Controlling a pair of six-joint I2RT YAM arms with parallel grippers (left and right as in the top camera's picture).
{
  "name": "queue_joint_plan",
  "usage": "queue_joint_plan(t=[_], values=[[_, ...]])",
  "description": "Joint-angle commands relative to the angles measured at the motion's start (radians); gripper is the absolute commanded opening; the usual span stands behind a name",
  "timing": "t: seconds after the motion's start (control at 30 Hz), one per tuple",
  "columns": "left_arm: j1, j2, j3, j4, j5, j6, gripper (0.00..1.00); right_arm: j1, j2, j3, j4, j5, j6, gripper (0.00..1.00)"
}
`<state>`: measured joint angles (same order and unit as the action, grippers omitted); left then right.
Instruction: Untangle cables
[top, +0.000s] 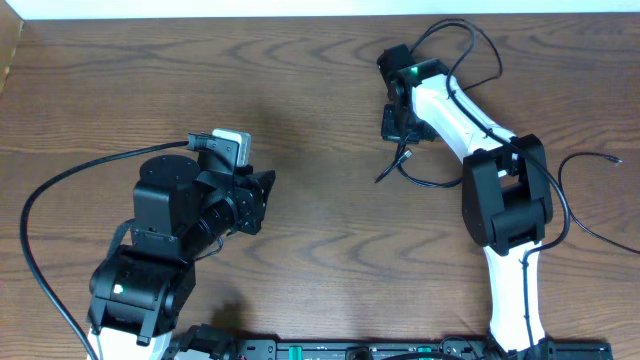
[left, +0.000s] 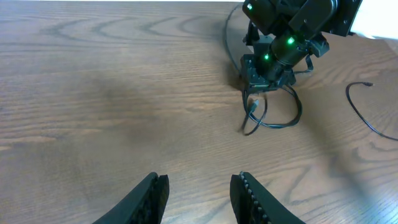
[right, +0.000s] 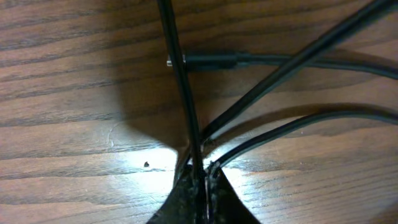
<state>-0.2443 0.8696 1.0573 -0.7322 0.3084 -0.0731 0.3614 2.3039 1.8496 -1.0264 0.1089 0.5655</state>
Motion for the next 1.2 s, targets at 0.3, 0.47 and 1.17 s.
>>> queue_joint_plan(t=[0.3,0.47,1.17], values=[[-0.004,0.0,-0.001,0.003,-0.01,0.028,0.38,0.013,0.025,-0.002,-0.015,0.019,0.048,0.58],[-0.004,0.0,-0.001,0.003,-0.01,0.028,0.38,0.021,0.025,-0.002,-0.014,0.019,0.067,0.58],[-0.004,-0.003,-0.001,0.003,-0.01,0.028,0.38,0.045,0.061,-0.002,0.011,0.019,0.069,0.2]])
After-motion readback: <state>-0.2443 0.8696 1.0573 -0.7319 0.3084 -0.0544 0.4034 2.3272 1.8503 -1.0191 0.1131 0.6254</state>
